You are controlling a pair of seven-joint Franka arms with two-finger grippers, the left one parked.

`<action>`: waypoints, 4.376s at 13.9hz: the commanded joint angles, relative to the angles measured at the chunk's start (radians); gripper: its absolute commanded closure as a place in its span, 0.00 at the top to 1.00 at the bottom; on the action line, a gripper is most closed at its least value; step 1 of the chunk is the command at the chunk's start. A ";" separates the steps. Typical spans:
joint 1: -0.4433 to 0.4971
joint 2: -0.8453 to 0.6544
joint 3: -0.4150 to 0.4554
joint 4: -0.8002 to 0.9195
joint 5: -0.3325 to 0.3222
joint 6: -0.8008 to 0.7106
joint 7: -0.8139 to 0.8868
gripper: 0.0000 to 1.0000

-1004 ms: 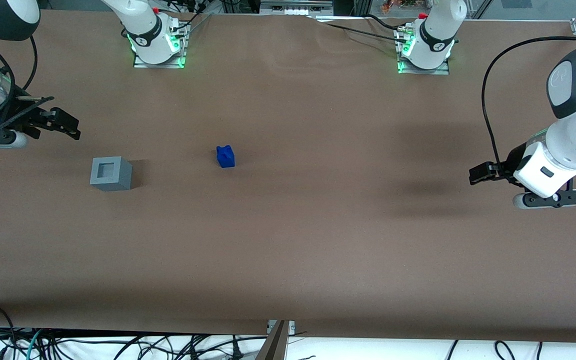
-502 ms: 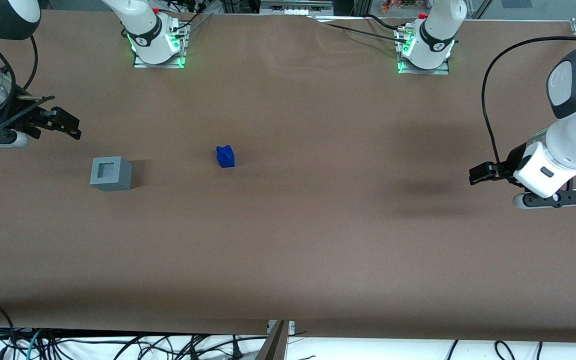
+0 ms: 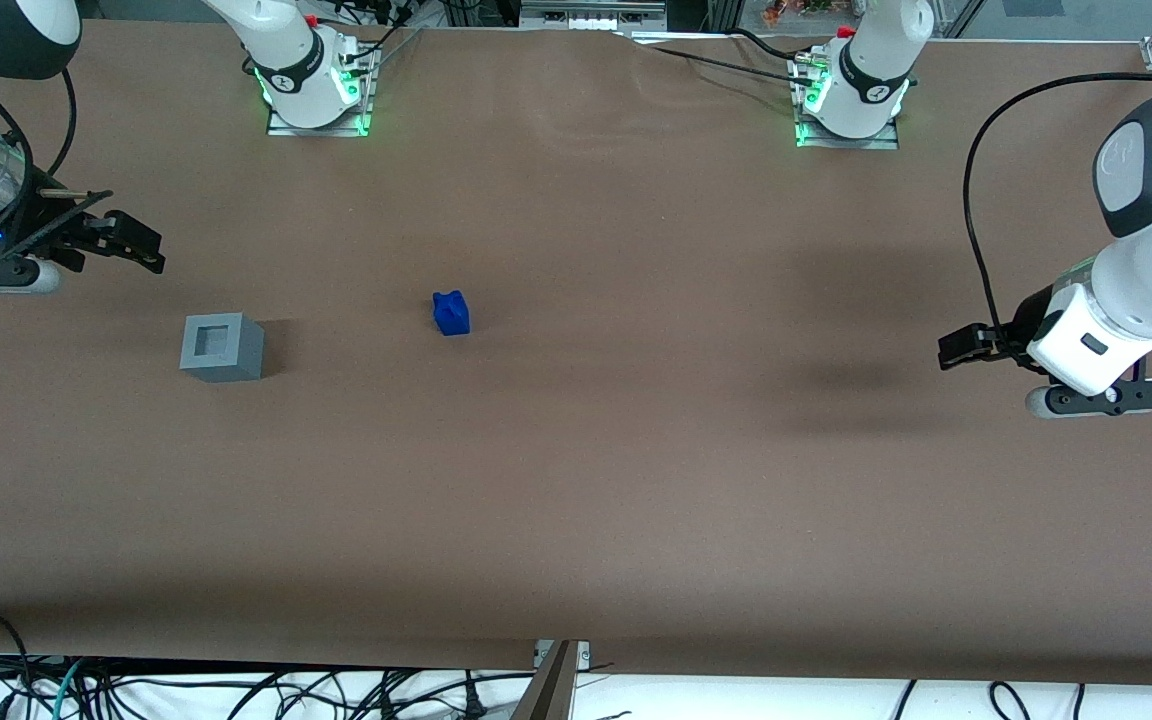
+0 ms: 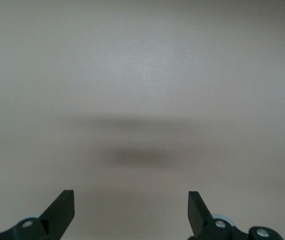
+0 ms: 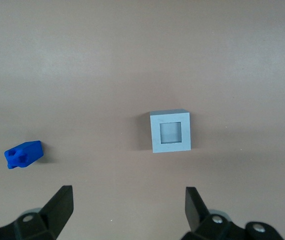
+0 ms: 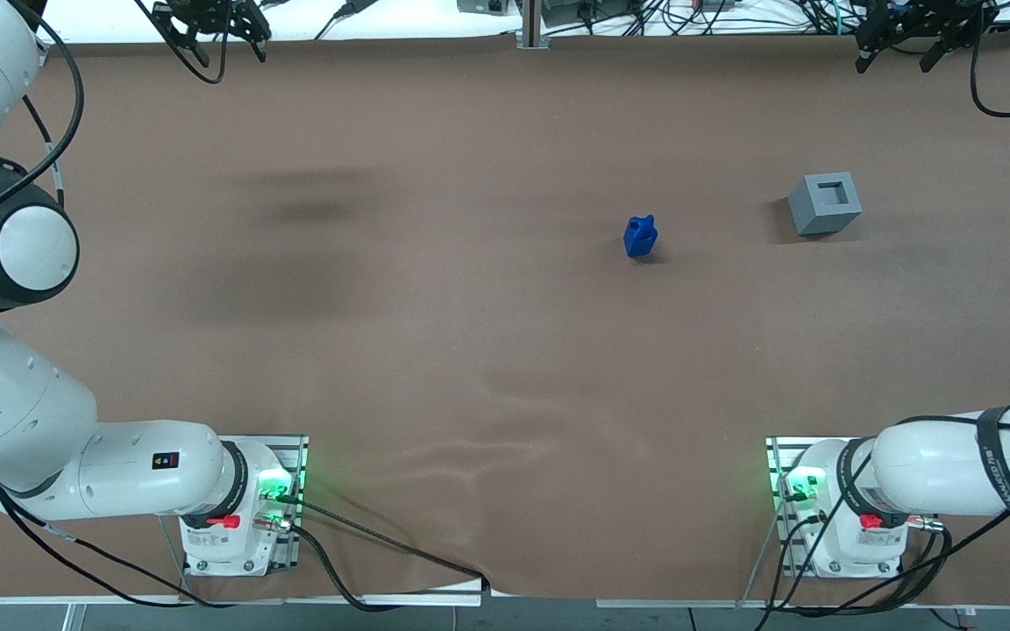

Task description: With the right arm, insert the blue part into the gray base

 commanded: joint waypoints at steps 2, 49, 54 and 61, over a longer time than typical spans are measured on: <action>0.000 -0.001 0.002 0.021 0.014 -0.029 0.005 0.99; 0.357 0.229 0.144 -0.125 0.014 0.290 0.475 0.99; 0.374 0.277 0.143 -0.286 0.011 0.543 0.475 0.99; 0.429 0.355 0.140 -0.366 -0.009 0.731 0.473 0.99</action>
